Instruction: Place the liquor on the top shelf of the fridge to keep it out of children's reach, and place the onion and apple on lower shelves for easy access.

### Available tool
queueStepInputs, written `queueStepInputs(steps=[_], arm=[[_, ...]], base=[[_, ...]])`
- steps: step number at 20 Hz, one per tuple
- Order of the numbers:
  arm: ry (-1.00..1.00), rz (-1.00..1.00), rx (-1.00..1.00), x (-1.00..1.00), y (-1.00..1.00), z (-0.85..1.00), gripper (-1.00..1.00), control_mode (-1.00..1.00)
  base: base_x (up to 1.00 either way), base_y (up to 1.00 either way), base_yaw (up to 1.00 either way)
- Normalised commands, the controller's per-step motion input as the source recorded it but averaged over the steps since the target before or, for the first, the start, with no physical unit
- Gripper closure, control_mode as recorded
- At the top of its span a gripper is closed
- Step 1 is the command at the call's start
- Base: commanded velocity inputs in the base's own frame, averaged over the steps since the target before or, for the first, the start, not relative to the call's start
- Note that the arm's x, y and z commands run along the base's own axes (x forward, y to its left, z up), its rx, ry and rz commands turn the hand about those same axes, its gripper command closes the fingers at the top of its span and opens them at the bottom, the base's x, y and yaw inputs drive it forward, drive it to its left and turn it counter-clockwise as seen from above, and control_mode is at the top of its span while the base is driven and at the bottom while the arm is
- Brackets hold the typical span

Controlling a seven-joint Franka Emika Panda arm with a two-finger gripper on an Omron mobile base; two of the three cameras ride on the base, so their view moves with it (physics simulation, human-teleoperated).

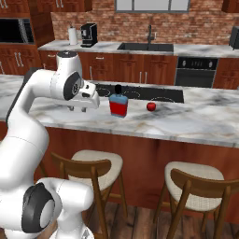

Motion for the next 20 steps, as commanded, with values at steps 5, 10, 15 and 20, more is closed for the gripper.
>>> queueStepInputs(steps=[5, 10, 15, 20], arm=[[-0.08, 0.0, 0.02, 0.0, -0.04, -0.02, -1.0, -1.0], [-0.42, 0.0, 0.07, 0.0, -0.36, 0.08, -1.0, -1.0], [-0.39, 0.0, 0.04, 0.0, -0.35, 0.31, -1.0, -1.0], [-0.17, 0.0, 0.0, 0.1, -0.24, 0.37, -1.0, -1.0]], base=[[0.0, 0.0, 0.0], [0.0, 0.0, 0.0], [0.0, 0.0, 0.0], [0.0, 0.0, 0.0]])
